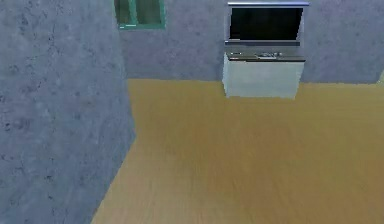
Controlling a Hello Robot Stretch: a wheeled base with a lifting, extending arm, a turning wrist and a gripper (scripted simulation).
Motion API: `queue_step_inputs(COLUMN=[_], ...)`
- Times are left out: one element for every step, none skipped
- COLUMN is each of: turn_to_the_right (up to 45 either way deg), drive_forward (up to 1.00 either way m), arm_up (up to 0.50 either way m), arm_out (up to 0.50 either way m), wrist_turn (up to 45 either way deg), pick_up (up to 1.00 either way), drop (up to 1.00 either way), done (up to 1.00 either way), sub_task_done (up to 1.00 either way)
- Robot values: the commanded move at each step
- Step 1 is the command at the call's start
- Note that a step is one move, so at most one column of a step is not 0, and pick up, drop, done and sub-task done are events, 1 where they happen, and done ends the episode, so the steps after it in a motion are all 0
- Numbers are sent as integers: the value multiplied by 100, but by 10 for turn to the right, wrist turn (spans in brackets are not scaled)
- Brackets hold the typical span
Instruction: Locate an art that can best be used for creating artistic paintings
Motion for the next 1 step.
queue_step_inputs(turn_to_the_right=[0], drive_forward=[100], arm_up=[0], arm_out=[0], wrist_turn=[0], pick_up=[0], drop=[0], done=[0], sub_task_done=[0])
